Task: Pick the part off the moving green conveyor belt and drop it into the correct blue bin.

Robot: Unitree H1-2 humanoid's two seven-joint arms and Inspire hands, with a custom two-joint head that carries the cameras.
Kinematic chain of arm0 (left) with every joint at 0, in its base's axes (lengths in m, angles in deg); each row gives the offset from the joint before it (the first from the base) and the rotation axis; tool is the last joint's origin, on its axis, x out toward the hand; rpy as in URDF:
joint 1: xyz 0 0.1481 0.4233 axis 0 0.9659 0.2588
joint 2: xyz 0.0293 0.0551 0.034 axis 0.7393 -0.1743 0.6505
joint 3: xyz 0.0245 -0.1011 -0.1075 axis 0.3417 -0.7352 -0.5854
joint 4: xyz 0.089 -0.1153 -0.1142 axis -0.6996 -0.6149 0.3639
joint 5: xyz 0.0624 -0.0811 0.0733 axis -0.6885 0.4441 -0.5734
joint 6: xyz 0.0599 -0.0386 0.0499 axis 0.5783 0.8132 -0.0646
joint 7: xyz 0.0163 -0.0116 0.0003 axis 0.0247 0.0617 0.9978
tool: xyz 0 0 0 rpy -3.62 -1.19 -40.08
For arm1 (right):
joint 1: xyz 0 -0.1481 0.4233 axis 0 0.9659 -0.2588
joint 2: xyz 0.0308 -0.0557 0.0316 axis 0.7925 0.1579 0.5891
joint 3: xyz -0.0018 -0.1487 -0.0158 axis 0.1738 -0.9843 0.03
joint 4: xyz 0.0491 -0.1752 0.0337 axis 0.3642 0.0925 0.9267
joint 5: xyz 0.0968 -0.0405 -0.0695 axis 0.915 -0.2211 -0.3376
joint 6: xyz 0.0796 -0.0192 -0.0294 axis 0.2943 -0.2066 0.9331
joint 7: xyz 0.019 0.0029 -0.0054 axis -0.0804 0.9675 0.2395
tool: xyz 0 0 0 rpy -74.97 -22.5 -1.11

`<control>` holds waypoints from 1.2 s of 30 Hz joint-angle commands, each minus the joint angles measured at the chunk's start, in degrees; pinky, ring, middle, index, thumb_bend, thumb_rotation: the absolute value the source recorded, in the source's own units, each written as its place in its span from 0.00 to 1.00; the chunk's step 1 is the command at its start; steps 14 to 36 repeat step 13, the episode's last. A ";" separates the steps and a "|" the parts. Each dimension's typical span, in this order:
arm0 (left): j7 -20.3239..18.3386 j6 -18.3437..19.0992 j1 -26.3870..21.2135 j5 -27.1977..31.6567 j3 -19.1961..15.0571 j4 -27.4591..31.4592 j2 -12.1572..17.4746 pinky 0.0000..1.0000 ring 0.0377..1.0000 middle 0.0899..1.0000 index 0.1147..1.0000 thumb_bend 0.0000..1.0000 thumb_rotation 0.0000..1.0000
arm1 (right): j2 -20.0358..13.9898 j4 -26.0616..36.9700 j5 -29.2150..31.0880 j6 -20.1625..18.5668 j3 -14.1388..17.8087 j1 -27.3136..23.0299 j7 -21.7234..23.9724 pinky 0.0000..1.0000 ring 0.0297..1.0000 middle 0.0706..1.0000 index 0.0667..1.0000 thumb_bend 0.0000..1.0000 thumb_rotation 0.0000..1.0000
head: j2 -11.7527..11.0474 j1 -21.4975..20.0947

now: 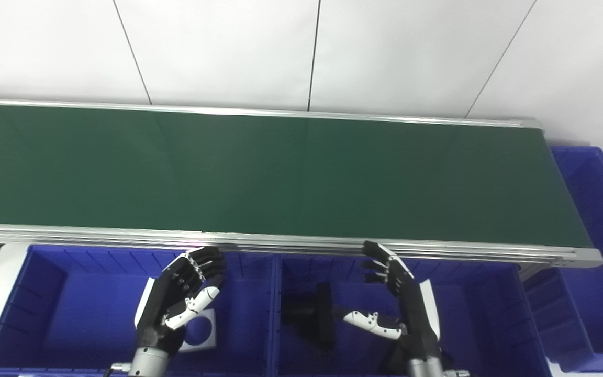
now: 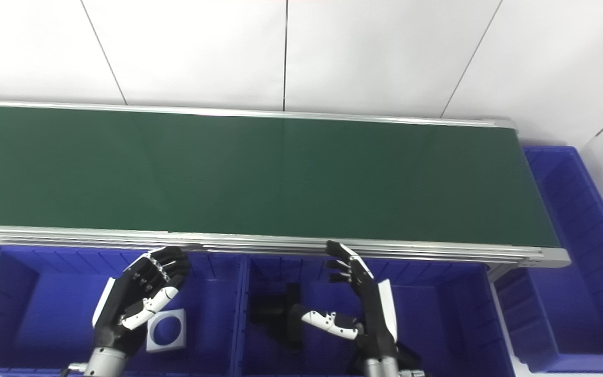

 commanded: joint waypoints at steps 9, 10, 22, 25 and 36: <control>-0.09 -0.17 -0.72 0.55 -0.42 1.48 0.54 0.68 0.64 0.64 0.60 0.60 0.00 | 0.56 0.60 1.10 0.30 0.72 -1.09 0.37 0.63 0.73 0.77 0.77 0.71 0.10 | -0.66 0.49; -0.17 -0.18 -0.74 0.57 -0.35 1.45 0.54 0.68 0.64 0.64 0.60 0.60 0.00 | 0.52 0.88 1.07 -0.40 0.71 -1.11 0.64 0.63 0.73 0.78 0.78 0.71 0.12 | -0.68 1.78; -0.45 -0.08 -0.72 0.84 -0.13 1.43 0.52 0.67 0.64 0.65 0.60 0.60 0.00 | 0.18 1.58 0.04 -2.29 0.47 -1.92 1.39 0.63 0.74 0.79 0.79 0.70 0.15 | -0.94 1.97; -0.45 -0.08 -0.72 0.84 -0.13 1.43 0.52 0.67 0.64 0.65 0.60 0.60 0.00 | 0.18 1.58 0.04 -2.29 0.47 -1.92 1.39 0.63 0.74 0.79 0.79 0.70 0.15 | -0.94 1.97; -0.45 -0.08 -0.72 0.84 -0.13 1.43 0.52 0.67 0.64 0.65 0.60 0.60 0.00 | 0.18 1.58 0.04 -2.29 0.47 -1.92 1.39 0.63 0.74 0.79 0.79 0.70 0.15 | -0.94 1.97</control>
